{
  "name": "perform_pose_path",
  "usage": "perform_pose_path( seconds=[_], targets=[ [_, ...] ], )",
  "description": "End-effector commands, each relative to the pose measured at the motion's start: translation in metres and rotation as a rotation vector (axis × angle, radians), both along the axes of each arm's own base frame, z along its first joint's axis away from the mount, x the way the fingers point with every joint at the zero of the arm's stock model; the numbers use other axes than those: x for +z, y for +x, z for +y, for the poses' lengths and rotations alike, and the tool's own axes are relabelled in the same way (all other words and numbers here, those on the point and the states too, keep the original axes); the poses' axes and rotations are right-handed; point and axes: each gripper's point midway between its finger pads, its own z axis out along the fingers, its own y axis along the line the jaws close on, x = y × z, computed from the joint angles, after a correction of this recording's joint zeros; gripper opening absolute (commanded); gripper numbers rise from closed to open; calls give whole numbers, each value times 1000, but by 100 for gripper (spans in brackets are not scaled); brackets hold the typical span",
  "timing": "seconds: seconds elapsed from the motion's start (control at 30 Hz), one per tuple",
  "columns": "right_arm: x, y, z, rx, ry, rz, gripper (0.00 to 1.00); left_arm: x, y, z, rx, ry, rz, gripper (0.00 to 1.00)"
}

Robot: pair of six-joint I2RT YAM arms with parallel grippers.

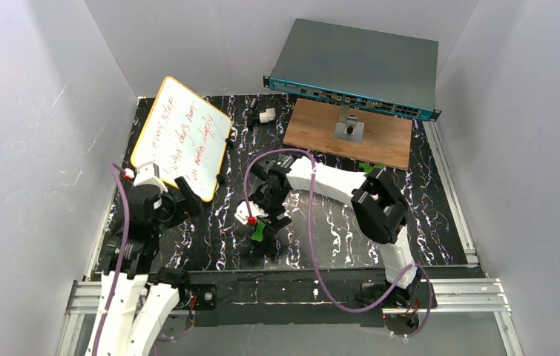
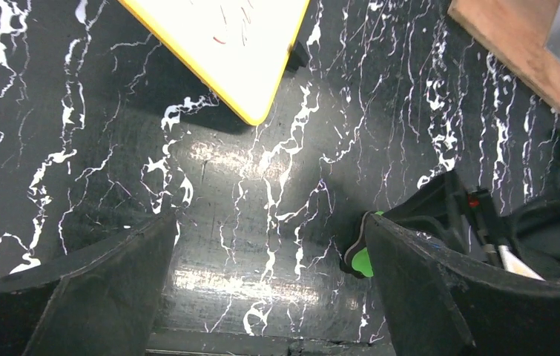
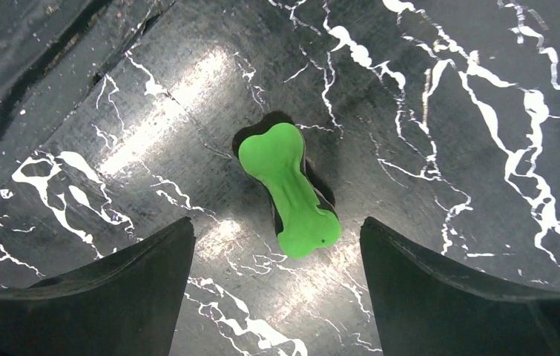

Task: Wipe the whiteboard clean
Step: Pick up the whiteboard eraser from the center of the board.

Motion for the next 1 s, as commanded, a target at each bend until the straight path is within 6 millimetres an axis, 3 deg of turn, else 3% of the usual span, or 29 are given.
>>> perform_pose_path(
  seconds=[0.0, 0.33, 0.5, 0.57, 0.73, 0.87, 0.97],
  targets=[
    [-11, -2, 5, 55, -36, -47, 85, 1, -14, 10, 42, 16, -26, 99],
    [-49, -8, 15, 51, -118, -79, 64, -4, -23, 14, 48, 30, -29, 99],
    [-62, -1, 10, 25, -164, -105, 46, -5, -25, 13, 47, 20, -36, 99],
    [-64, -2, 7, 6, -176, -102, 34, -8, -25, 12, 49, 10, -39, 100],
    [-52, 0, -7, -144, -191, -76, 16, -17, -20, 5, 51, -44, -44, 99],
    [-25, 3, -25, -463, -200, 24, 7, -22, -5, -4, 88, -138, -66, 100],
    [-3, 2, -46, -714, -210, 138, 3, -38, 11, -5, 172, -215, -72, 99]
  ],
)
